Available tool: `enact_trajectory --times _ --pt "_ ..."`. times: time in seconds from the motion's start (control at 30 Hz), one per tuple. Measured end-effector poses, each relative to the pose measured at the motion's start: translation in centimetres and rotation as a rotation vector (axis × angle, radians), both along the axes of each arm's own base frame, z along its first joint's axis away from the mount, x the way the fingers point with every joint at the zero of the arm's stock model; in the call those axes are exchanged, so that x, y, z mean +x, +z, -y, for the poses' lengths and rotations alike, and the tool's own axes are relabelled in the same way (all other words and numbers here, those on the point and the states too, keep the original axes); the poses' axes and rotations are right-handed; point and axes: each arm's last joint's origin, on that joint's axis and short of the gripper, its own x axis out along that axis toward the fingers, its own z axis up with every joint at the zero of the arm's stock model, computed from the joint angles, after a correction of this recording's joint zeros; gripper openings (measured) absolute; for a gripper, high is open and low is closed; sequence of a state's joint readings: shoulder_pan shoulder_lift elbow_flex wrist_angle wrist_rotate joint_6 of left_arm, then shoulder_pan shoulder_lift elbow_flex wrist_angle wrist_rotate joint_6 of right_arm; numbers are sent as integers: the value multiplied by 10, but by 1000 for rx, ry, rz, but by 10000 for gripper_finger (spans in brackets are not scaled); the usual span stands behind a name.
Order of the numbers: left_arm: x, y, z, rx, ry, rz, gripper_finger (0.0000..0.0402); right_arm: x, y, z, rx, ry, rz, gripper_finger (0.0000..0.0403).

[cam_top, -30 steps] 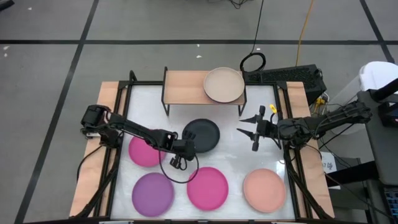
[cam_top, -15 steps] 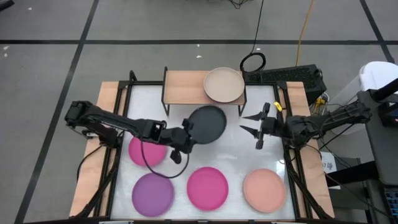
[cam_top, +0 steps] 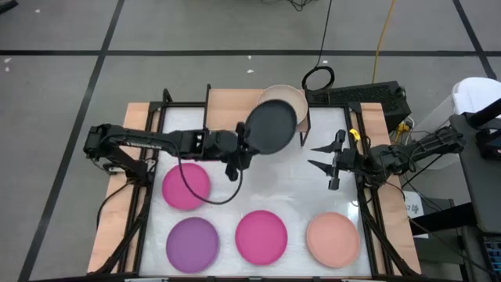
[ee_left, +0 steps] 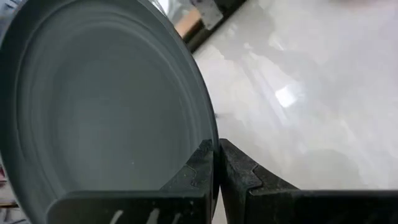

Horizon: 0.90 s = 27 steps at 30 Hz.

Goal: Place and stack plates onto a shelf
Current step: Stack the black plate on top of the dark white plate on the shelf

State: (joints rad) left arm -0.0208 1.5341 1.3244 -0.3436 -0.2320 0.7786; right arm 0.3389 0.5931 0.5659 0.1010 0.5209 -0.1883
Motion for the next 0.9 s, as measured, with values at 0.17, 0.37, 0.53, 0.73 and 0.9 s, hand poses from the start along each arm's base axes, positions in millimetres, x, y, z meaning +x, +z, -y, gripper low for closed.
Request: enact_trajectory --times 0.17,0.37,0.53,0.73,0.9 --pt "2 7 -15 13 -11 35 10 -2 1 -2 -21 15 2 155" --pt "5 16 -34 43 -39 118 10 -2 1 -2 -46 15 -2 155" --pt "3 18 -60 22 -31 145 10 -2 1 -2 -56 15 -4 155" --pt "8 12 -91 -15 -43 196 10 -2 4 -2 -57 14 27 155" --pt "15 -3 -111 -61 -23 183 10 -2 6 -2 -80 12 38 155"
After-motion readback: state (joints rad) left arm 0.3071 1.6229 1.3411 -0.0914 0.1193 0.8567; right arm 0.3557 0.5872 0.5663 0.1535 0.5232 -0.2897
